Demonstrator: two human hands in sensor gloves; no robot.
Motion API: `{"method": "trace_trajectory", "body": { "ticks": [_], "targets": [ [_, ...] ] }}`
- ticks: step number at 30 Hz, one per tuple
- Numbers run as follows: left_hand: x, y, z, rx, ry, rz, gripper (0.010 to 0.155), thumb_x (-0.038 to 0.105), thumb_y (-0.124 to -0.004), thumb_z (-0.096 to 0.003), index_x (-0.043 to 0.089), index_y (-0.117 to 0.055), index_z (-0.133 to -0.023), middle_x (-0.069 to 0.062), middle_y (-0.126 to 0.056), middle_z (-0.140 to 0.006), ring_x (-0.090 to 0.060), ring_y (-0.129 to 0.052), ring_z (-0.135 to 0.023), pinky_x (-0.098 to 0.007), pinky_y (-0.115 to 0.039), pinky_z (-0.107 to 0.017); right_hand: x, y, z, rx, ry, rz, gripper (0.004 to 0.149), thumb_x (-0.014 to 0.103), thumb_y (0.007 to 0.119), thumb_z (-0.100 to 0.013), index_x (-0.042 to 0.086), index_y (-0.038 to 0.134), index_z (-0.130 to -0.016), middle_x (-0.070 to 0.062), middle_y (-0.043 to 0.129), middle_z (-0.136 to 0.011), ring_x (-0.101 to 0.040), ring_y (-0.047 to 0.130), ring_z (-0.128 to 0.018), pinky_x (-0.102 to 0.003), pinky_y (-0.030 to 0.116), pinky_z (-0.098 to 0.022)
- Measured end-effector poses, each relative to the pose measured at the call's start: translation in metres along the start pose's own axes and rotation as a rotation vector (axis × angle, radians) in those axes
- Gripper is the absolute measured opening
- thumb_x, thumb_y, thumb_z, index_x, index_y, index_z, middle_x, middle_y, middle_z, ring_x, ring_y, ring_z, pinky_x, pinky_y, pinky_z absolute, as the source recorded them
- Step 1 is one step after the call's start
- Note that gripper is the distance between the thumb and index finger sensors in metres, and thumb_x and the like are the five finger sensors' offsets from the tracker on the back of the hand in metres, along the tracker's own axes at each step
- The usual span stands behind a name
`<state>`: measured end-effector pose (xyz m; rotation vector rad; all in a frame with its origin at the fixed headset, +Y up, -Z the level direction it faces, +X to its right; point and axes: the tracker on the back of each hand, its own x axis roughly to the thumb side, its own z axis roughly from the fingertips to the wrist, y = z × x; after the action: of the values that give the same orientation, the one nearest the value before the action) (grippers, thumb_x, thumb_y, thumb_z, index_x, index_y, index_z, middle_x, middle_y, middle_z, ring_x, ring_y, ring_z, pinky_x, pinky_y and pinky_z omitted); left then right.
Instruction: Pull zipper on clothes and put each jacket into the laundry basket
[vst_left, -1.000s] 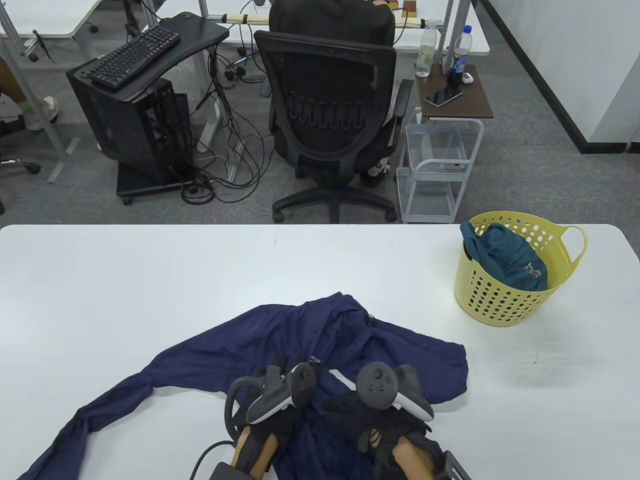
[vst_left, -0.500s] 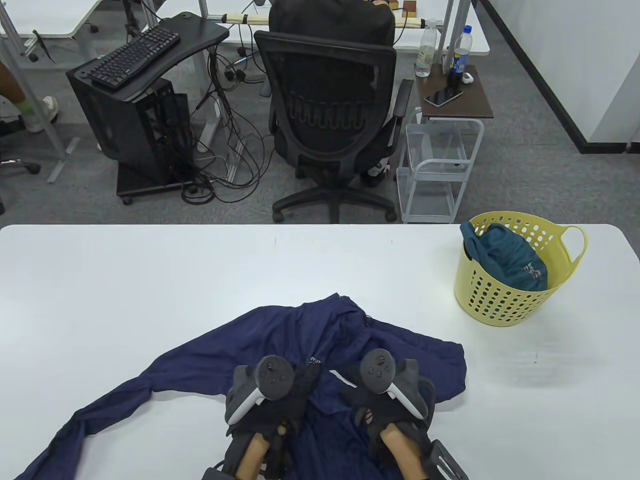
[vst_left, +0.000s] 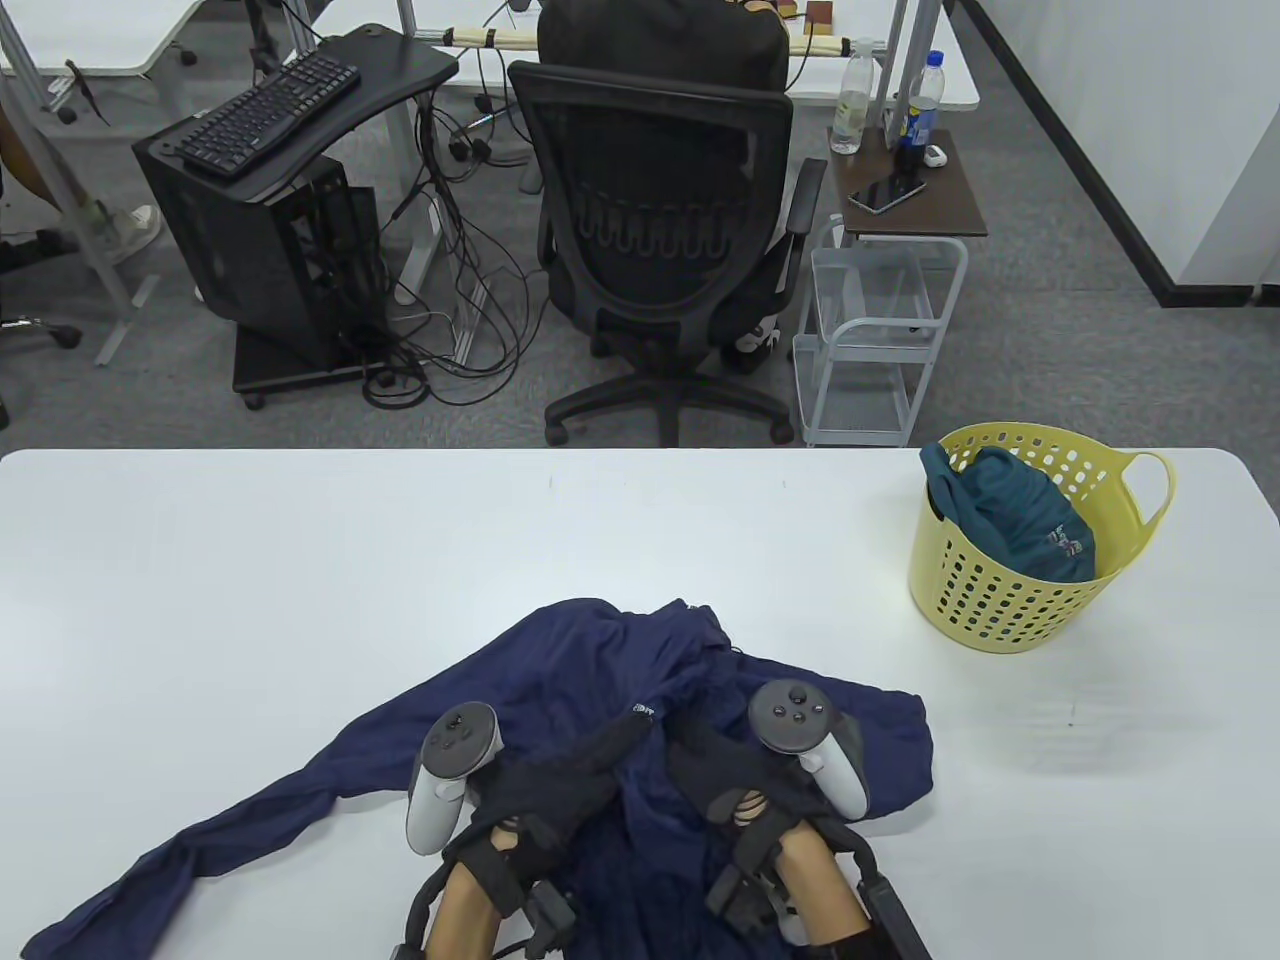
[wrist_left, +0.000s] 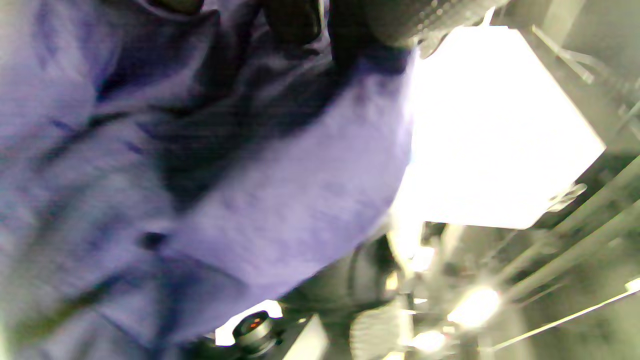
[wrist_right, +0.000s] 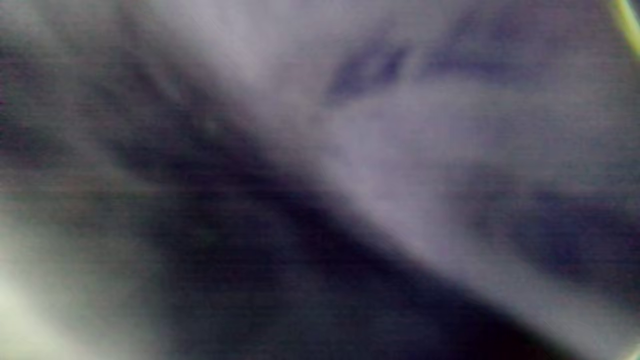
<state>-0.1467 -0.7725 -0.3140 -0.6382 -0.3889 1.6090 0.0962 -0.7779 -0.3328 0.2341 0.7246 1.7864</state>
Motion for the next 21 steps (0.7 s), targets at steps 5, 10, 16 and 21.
{"method": "trace_trajectory", "body": {
  "ticks": [5,10,16,21],
  "targets": [
    [-0.002,-0.002,-0.001,-0.057,-0.03,0.14,0.053,0.032,-0.069,-0.048,0.04,-0.061,-0.1,0.013,-0.073,-0.111,-0.018,-0.056,-0.108,-0.061,-0.049,-0.073,-0.001,-0.007,0.003,-0.094,-0.016,-0.048,0.061,0.043,0.087,-0.048,0.023,0.065,-0.101,0.002,0.088,-0.089,-0.017,0.099,-0.065,-0.047,0.077,-0.059],
    [0.005,0.002,0.005,0.052,-0.006,-0.002,0.053,0.033,-0.069,-0.0482,0.04,-0.06,-0.1,0.013,-0.072,-0.111,-0.023,-0.055,-0.108,-0.06,-0.051,-0.073,0.0,-0.022,0.016,-0.317,-0.006,0.079,0.047,0.047,0.089,-0.043,0.033,0.083,-0.087,0.008,0.098,-0.072,-0.012,0.102,-0.051,-0.045,0.079,-0.056],
    [0.017,0.01,0.017,0.295,0.051,-0.296,0.053,0.032,-0.069,-0.0476,0.04,-0.061,-0.099,0.013,-0.071,-0.111,-0.025,-0.055,-0.107,-0.06,-0.052,-0.072,0.002,-0.044,0.039,-0.495,-0.04,0.148,0.045,0.05,0.089,-0.04,0.036,0.087,-0.083,0.01,0.098,-0.068,-0.014,0.1,-0.051,-0.05,0.076,-0.058],
    [0.027,-0.002,0.019,0.422,0.088,-0.602,0.054,0.035,-0.069,-0.0468,0.043,-0.058,-0.1,0.015,-0.07,-0.111,-0.026,-0.057,-0.106,-0.06,-0.053,-0.07,0.005,-0.056,0.056,-0.571,-0.1,0.098,0.045,0.053,0.09,-0.037,0.035,0.088,-0.078,0.011,0.096,-0.061,-0.013,0.098,-0.05,-0.053,0.072,-0.06]
  ]
}}
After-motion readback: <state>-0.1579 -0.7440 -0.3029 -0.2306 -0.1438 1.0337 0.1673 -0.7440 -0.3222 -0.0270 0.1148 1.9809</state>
